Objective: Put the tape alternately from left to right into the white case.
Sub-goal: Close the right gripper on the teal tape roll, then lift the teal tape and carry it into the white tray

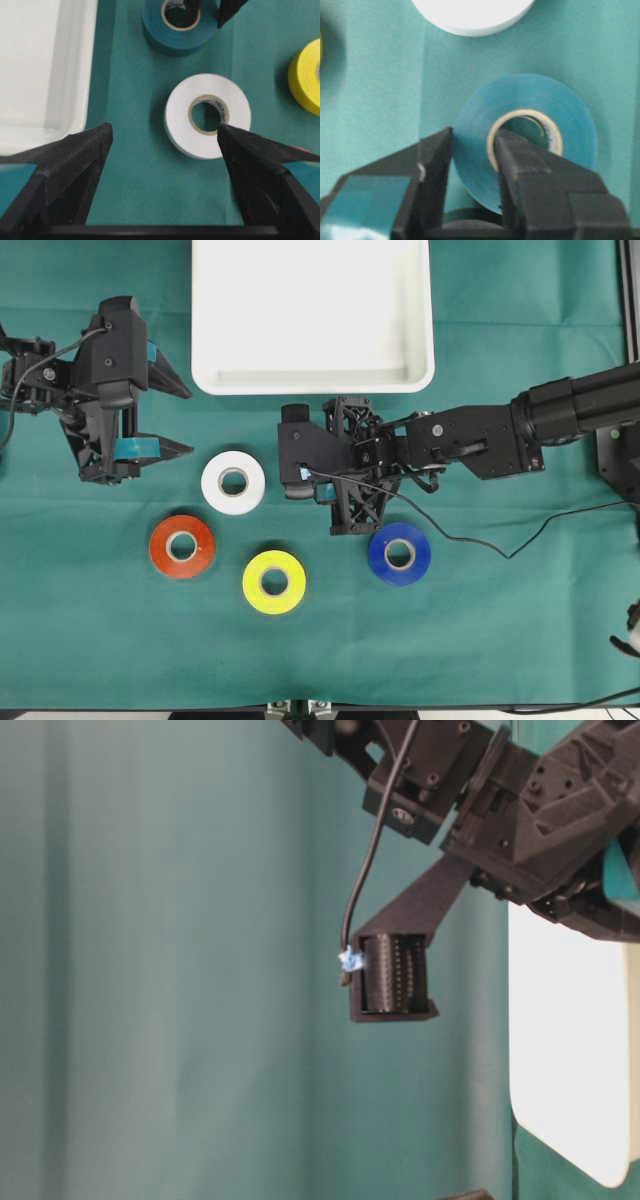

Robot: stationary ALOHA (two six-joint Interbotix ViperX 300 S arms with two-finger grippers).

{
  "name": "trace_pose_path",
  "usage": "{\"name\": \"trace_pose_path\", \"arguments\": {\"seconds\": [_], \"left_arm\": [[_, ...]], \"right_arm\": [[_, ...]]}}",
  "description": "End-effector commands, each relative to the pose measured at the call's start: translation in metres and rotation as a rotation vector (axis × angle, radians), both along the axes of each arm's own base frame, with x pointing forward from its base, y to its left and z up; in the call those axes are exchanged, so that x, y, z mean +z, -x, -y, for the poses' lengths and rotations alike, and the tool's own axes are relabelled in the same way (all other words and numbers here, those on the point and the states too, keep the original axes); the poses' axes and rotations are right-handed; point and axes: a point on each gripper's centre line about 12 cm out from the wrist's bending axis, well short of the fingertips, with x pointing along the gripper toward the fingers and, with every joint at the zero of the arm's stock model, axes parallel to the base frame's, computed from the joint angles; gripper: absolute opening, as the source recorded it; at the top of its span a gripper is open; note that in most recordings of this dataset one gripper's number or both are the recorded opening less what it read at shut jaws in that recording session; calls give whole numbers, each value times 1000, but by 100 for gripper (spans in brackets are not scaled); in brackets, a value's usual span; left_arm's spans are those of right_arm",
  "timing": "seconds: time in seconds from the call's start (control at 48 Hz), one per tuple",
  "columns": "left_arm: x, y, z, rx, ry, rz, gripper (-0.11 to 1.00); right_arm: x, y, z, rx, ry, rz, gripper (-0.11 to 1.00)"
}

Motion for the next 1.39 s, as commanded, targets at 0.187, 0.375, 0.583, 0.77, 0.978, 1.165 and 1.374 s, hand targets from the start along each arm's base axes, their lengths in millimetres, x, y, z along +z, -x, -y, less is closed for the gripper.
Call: {"name": "trace_pose_path", "arguments": {"seconds": [0.187,0.375,0.583,0.77,0.978,1.165,1.374], "left_arm": [[6,-2,0,1,-1,21,81],[6,-2,0,2,0,21,81],[7,-3,0,2,0,23,81],[6,-2,0,2,0,21,81],[6,-2,0,0,0,21,81],[7,-3,0,-1,0,23,81],[6,-2,0,-1,0,21,81]], "right_arm": [[17,-9,-4,11,-3,52,25],[29,-9,-8,17,-6,73,25],[58,-4,-8,19,-10,107,25],[76,1,-8,24,-6,124,25],[84,3,-6,28,2,132,25],[83,3,-7,28,1,128,25],[84,9,4,24,38,92,25]]}}
